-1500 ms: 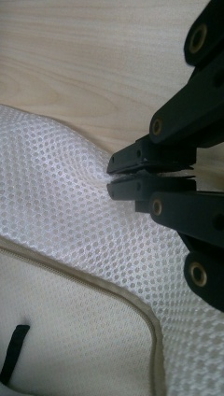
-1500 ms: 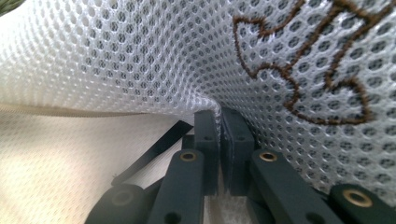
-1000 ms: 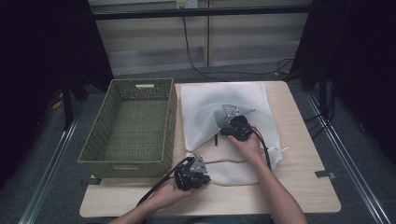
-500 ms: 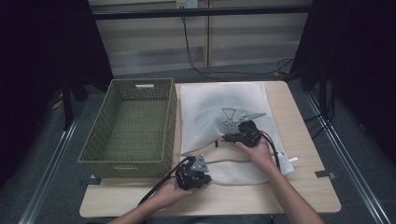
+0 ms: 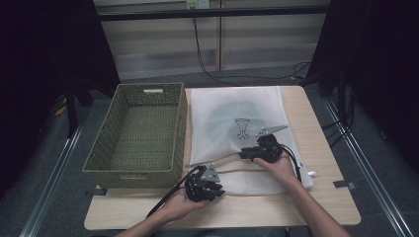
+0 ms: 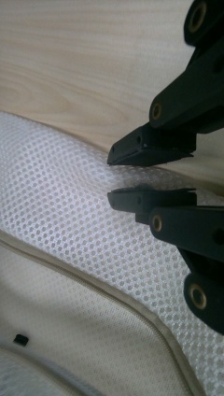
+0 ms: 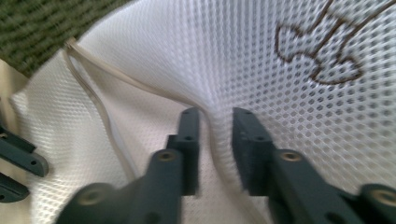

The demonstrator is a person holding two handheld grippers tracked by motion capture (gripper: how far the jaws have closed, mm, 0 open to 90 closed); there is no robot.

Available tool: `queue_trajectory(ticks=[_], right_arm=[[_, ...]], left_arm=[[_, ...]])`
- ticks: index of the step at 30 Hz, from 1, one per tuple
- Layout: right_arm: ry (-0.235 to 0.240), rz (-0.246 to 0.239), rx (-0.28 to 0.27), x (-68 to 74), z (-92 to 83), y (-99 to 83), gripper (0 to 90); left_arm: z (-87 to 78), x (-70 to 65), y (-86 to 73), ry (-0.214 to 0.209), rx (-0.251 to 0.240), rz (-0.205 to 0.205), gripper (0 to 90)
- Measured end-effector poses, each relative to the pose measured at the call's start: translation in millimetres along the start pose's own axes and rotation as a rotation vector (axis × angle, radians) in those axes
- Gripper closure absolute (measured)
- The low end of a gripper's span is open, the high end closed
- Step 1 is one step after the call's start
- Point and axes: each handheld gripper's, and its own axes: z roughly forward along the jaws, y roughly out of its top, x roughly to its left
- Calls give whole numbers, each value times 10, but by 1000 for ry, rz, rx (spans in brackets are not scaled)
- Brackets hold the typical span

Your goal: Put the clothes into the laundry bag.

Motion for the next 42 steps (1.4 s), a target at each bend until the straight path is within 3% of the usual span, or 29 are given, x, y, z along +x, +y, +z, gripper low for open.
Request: queue_trajectory(ticks=[2, 4, 6, 8, 11, 15, 18, 19, 20, 25, 26, 28, 29, 30, 31, 34, 35, 37, 38, 42], right_arm=[[0, 3, -18, 12, -90, -13, 689], [-3, 6, -41, 16, -214, -40, 672], [-24, 10, -56, 6, -354, -86, 663], [-54, 26, -65, -19, -503, -150, 654], [-114, 52, -72, -108, -720, -279, 651], [-215, 97, -44, -242, -934, -486, 599], [-281, 123, -20, -324, -1029, -629, 526], [-309, 134, -7, -351, -1048, -668, 515], [-332, 143, -3, -382, -1064, -705, 507], [-367, 191, 32, -497, -1058, -829, 507], [-369, 184, 26, -506, -1056, -839, 534], [-370, 181, 24, -513, -1057, -848, 589], [-369, 174, 31, -511, -1046, -852, 612], [-375, 172, 45, -501, -1024, -859, 626], [-381, 162, 49, -491, -1007, -866, 632], [-384, 147, 62, -499, -1003, -848, 640], [-383, 146, 56, -503, -1004, -856, 639], [-390, 140, 53, -491, -1007, -867, 634], [-394, 127, 56, -482, -1002, -869, 627], [-407, 127, 67, -457, -999, -869, 624]], left_arm=[[-29, 2, 2, -6, -10, -12, 713], [-151, 23, 5, 16, -71, -40, 692], [-240, 44, -14, 34, -94, -69, 684], [-308, 54, -42, 72, -80, -77, 686], [-297, 23, -90, 98, -62, -81, 697], [-248, -14, -122, 91, -20, -64, 692], [-203, -3, -133, 98, -13, -85, 681], [-198, 17, -137, 97, -1, -66, 678], [-183, 6, -139, 101, -8, -89, 676], [-147, 7, -150, 126, 22, -81, 623], [-121, 10, -161, 124, -5, -90, 622], [-120, 32, -146, 126, -4, -86, 613], [-101, 25, -140, 138, -29, -117, 604], [-101, 44, -123, 148, -19, -111, 588], [-72, 48, -116, 156, -43, -135, 565], [-51, 67, -94, 174, -35, -135, 501], [-20, 70, -79, 219, -30, -137, 486], [-14, 74, -74, 231, -34, -146, 477], [3, 74, -79, 267, -44, -154, 463], [-1, 119, -104, 280, -42, -166, 444]])
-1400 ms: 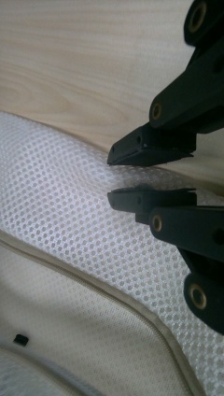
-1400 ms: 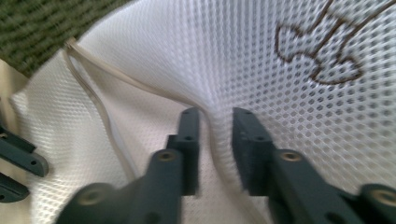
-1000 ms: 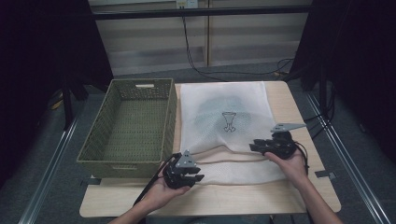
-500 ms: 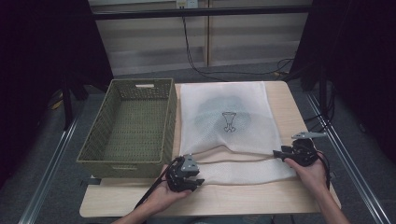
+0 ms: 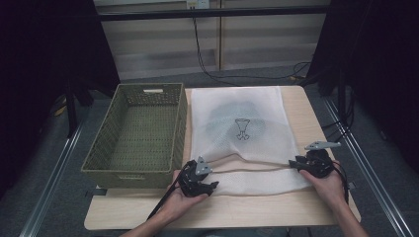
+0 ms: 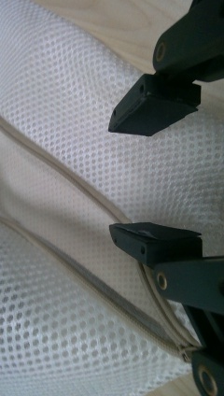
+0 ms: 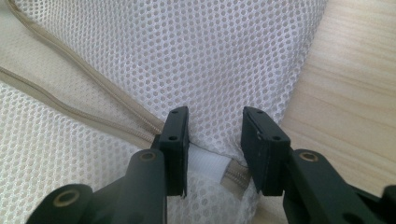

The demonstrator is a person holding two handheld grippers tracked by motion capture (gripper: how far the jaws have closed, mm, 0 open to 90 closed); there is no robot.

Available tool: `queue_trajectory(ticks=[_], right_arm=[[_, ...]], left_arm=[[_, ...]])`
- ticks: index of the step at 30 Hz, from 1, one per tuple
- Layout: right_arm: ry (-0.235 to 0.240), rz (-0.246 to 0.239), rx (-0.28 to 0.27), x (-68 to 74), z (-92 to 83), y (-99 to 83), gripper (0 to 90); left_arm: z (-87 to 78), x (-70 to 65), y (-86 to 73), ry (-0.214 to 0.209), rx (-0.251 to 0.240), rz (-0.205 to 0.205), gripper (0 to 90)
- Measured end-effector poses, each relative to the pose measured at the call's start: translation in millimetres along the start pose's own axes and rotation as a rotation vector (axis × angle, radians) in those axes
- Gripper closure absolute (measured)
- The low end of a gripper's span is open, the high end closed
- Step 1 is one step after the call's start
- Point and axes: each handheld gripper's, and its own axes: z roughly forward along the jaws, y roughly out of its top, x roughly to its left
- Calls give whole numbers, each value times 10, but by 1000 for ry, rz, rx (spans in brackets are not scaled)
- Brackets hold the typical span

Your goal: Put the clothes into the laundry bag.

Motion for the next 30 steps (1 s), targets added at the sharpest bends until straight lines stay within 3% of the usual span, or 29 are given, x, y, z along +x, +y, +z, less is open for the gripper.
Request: queue_trajectory(ticks=[1, 3, 5, 8, 13, 17, 20, 24, 30], right_arm=[[2, -6, -7, -11, 4, -1, 626], [2, -11, 7, -18, -4, 4, 635], [-3, -13, 9, -17, -4, 6, 645], [-17, -18, 15, -11, -15, 2, 679], [-38, -11, 24, -42, -61, -33, 690], [-37, -12, 21, -77, -104, -79, 692], [-45, 5, 24, -89, -128, -102, 694], [-56, -5, 14, -103, -136, -119, 695], [-62, 17, 13, -103, -164, -153, 697]], left_arm=[[7, 5, -7, -11, 18, -5, 438], [23, -7, -23, 5, 28, 4, 428], [35, -23, -24, 7, 12, -7, 423], [52, 6, -21, -2, 19, -50, 404], [54, 6, -28, 8, 28, -78, 367], [47, -11, -26, 8, 41, -83, 351], [65, -13, -31, 3, 19, -80, 349], [70, -30, -33, 2, 18, -85, 349], [61, -43, -35, 16, 18, -102, 349]])
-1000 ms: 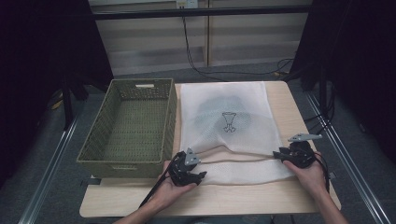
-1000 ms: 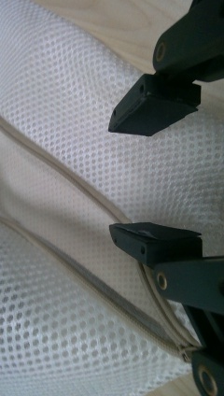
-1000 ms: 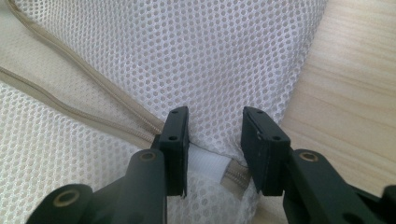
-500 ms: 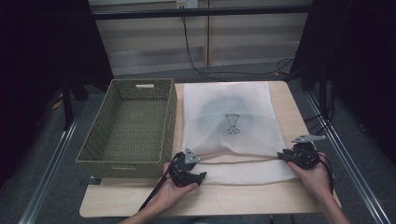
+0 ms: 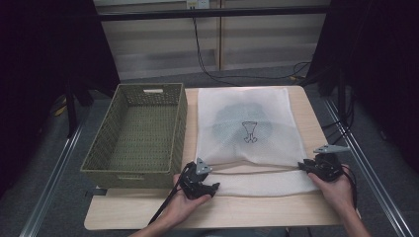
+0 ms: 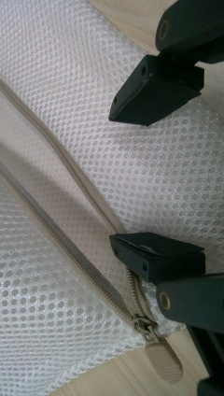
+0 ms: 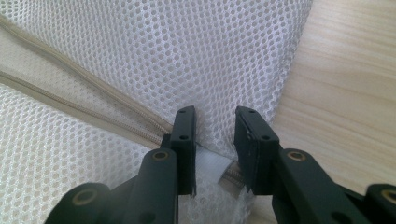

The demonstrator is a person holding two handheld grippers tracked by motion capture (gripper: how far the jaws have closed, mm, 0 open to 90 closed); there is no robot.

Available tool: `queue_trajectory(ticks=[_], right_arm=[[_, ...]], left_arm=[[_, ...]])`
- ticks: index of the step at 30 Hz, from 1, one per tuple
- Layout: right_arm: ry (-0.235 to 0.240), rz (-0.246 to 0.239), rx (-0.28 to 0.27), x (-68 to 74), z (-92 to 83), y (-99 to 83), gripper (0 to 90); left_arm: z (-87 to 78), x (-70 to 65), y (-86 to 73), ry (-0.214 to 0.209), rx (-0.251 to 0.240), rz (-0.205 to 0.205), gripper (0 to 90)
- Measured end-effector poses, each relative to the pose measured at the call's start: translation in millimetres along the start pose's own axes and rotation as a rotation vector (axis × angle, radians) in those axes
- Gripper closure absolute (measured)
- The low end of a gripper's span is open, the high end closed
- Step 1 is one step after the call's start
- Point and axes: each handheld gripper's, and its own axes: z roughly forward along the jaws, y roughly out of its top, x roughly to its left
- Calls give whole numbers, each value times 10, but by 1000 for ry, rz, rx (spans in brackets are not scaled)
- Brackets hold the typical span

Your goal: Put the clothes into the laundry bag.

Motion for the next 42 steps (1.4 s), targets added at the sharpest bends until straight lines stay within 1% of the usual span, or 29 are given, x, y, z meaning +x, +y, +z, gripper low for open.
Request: queue_trajectory(ticks=[2, 4, 6, 8, 9, 10, 11, 12, 13, 14, 17, 18, 19, 22, 23, 25, 26, 27, 29, 30, 31, 32, 33, 34, 35, 36, 38, 40, 42], right_arm=[[2, -2, -8, -5, 4, 0, 698], [-3, 2, -6, 9, -2, -4, 693], [20, 8, -37, -1, -4, -36, 663], [45, 41, -78, -17, -32, -50, 594], [61, 57, -97, -7, -56, -36, 568], [71, 60, -122, 15, -88, -5, 552], [74, 56, -134, 32, -110, 17, 541], [80, 50, -157, 59, -149, 48, 523], [87, 45, -174, 71, -168, 61, 510], [96, 46, -185, 93, -206, 77, 500], [113, 53, -218, 134, -278, 94, 478], [114, 49, -226, 164, -303, 106, 473], [110, 40, -238, 213, -333, 127, 463], [131, 14, -267, 350, -393, 170, 442], [132, 7, -277, 400, -415, 189, 425], [158, 18, -305, 490, -459, 207, 406], [170, 23, -308, 533, -483, 205, 393], [171, 26, -314, 574, -507, 193, 386], [177, 22, -318, 638, -549, 164, 379], [177, 22, -318, 638, -549, 164, 379], [184, 21, -321, 689, -602, 124, 374], [190, 24, -322, 699, -622, 110, 374], [185, 31, -327, 722, -662, 84, 374], [185, 31, -327, 722, -662, 84, 374], [187, 28, -332, 762, -732, 48, 374], [186, 25, -337, 776, -758, 33, 373], [192, 19, -341, 819, -825, -13, 371], [193, 18, -347, 858, -866, -74, 369], [183, 14, -353, 877, -877, -154, 369]], left_arm=[[-3, 1, -1, 1, 6, 8, 346], [4, -2, -7, -14, -8, -6, 338], [-15, 7, -6, -19, 1, 17, 321], [-38, -33, -4, -20, -6, 41, 269], [-38, -33, -4, -20, -6, 41, 265], [-77, -75, 17, -40, -45, 56, 263], [-77, -75, 17, -40, -45, 56, 262], [-151, -112, 61, -60, -72, 96, 262], [-151, -112, 61, -60, -72, 96, 262], [-236, -143, 93, -89, -123, 98, 254], [-397, -175, 108, -142, -178, 92, 230], [-397, -175, 108, -142, -178, 92, 220], [-507, -183, 98, -179, -214, 85, 196], [-688, -158, 77, -199, -248, 87, 160], [-755, -140, 68, -211, -261, 78, 158], [-896, -109, 37, -236, -278, 60, 151], [-972, -100, 17, -226, -282, 77, 150], [-1052, -92, -11, -196, -292, 91, 150], [-1217, -57, -80, -159, -323, 81, 149], [-1217, -57, -80, -159, -323, 81, 149], [-1353, -15, -150, -126, -346, 84, 149], [-1353, -15, -150, -126, -346, 84, 148], [-1459, 46, -215, -89, -347, 88, 142], [-1459, 46, -215, -89, -347, 88, 134], [-1542, 126, -287, -61, -345, 61, 131], [-1591, 179, -325, -40, -345, 54, 126], [-1673, 270, -414, -21, -366, 10, 114], [-1754, 322, -519, -16, -382, -29, 106], [-1802, 346, -631, 14, -378, -22, 102]])
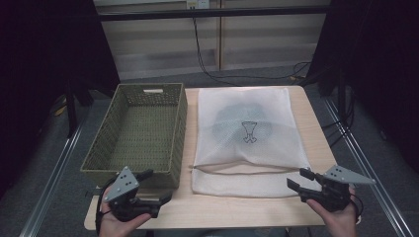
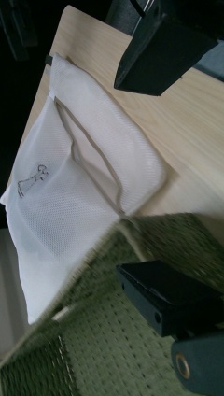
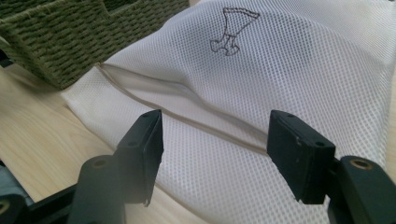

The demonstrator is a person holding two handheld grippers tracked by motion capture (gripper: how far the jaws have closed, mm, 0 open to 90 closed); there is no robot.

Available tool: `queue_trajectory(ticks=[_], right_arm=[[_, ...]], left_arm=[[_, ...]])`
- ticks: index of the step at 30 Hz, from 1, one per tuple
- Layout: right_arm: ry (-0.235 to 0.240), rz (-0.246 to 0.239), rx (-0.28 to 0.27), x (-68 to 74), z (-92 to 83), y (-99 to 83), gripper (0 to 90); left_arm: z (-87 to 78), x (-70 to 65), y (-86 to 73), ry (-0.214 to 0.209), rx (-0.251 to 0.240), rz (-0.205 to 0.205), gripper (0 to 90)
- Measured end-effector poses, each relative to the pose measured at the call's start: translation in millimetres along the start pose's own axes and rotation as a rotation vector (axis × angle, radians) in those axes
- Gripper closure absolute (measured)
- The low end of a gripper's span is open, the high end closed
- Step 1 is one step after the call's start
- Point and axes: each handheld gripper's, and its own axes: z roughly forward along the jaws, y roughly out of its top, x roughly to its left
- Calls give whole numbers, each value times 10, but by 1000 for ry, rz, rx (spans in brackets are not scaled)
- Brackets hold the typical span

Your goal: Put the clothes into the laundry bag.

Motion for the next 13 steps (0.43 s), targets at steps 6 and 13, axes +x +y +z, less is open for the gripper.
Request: queue_trajectory(ticks=[6, 13], right_arm=[[-2, 43, -13, -82, -36, -96, 358], [5, 51, 19, -125, 56, -143, 342]], left_arm=[[-102, 150, -109, 39, -21, -18, 93], [-101, 229, -175, 11, -26, -114, 51]])
